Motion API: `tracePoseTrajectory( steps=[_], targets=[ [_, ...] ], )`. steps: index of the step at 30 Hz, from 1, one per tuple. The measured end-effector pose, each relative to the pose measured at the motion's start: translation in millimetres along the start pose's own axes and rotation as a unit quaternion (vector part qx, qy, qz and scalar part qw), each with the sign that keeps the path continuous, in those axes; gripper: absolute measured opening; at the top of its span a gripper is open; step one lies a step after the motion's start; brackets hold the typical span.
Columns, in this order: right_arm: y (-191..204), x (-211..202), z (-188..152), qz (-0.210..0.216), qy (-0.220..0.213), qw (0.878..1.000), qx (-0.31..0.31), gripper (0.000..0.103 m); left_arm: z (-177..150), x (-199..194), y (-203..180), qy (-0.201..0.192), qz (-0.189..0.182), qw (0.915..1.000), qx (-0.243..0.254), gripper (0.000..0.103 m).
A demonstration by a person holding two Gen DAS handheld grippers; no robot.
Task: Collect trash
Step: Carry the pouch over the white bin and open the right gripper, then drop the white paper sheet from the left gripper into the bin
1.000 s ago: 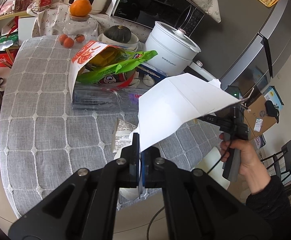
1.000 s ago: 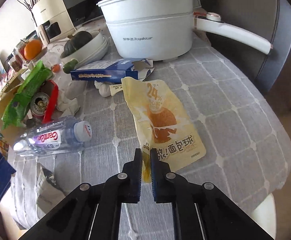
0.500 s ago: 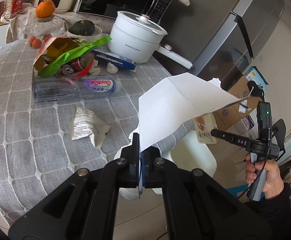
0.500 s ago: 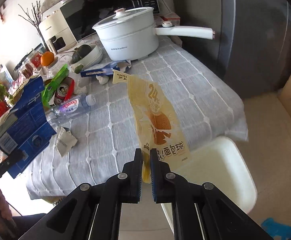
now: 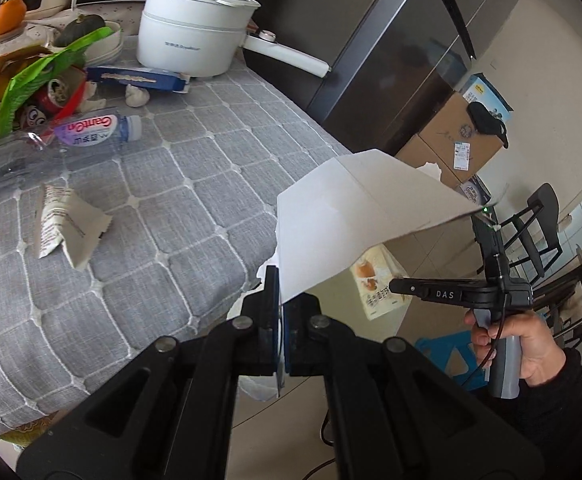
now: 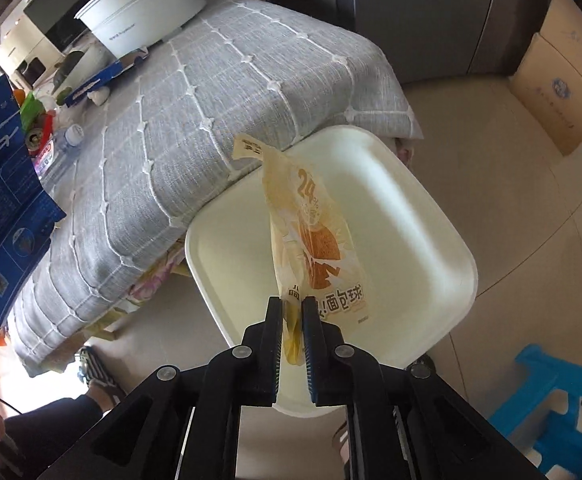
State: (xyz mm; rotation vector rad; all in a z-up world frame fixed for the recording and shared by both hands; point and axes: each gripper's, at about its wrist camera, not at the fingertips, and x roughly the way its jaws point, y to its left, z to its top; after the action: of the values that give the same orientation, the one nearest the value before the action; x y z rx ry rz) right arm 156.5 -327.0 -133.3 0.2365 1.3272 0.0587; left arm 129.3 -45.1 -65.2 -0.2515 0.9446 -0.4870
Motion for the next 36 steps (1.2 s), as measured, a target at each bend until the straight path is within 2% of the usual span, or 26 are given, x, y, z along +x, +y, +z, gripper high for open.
tracePoseTrajectory(
  steps=[2,4,5,7,13,17,27,30,31,32,33,34,35,36],
  targets=[
    [-7.0,-0.6,0.1,0.009,0.003,1.0,0.018,0.027,-0.1,8.3,-9.0,0.005,-0.003,1.0,0.007,0.002],
    [-13.9,-4.4,-2.3,0.019,0.0,0.999,0.026,0.038,-0.7,17.1,-18.5,0.011,-0.005,0.9998,0.016,0.002],
    [-17.7,-6.1,-4.2,0.018,-0.003,0.999,0.028,0.047,-1.1,21.6,-23.2,0.014,-0.006,0.9997,0.021,0.002],
    [-24.3,-13.1,-7.2,0.013,-0.013,0.999,0.03,0.052,-2.2,30.8,-32.5,0.021,-0.009,0.9992,0.032,0.002],
    [-59.9,-35.8,-17.4,-0.008,-0.04,0.998,0.054,0.059,-1.4,60.2,-60.7,0.038,-0.027,0.9971,0.06,0.002],
    [-86.2,-43.0,-24.2,-0.015,-0.048,0.996,0.075,0.06,-4.0,83.1,-81.9,0.048,-0.038,0.9943,0.087,0.002],
    [-115.8,-44.4,-32.3,-0.036,-0.043,0.994,0.097,0.063,-17.6,131.3,-101.2,0.057,-0.013,0.9866,0.152,0.003],
    [-117.9,-46.6,-33.4,-0.038,-0.045,0.994,0.097,0.067,-19.5,134.0,-101.6,0.054,0.005,0.9855,0.161,0.014],
    [-117.8,-46.8,-33.2,-0.038,-0.045,0.994,0.096,0.067,-19.6,132.1,-101.3,0.051,0.012,0.9851,0.164,0.028],
    [-118.1,-46.7,-33.3,-0.038,-0.046,0.994,0.096,0.068,-18.5,130.6,-100.5,0.046,0.019,0.985,0.165,0.046],
    [-117.6,-47.1,-33.2,-0.039,-0.046,0.994,0.095,0.069,-17.8,127.3,-99.5,0.038,0.028,0.9849,0.166,0.056],
    [-116.9,-47.4,-33.2,-0.039,-0.046,0.994,0.094,0.069,-16.9,123.2,-97.9,0.028,0.038,0.9849,0.167,0.07],
    [-116.3,-47.6,-33.3,-0.039,-0.047,0.994,0.093,0.07,-15.9,119.1,-96.0,0.021,0.046,0.9848,0.166,0.076],
    [-115.2,-47.7,-33.0,-0.039,-0.046,0.994,0.092,0.07,-14.8,115.5,-93.7,0.018,0.054,0.9846,0.165,0.077]
  ],
)
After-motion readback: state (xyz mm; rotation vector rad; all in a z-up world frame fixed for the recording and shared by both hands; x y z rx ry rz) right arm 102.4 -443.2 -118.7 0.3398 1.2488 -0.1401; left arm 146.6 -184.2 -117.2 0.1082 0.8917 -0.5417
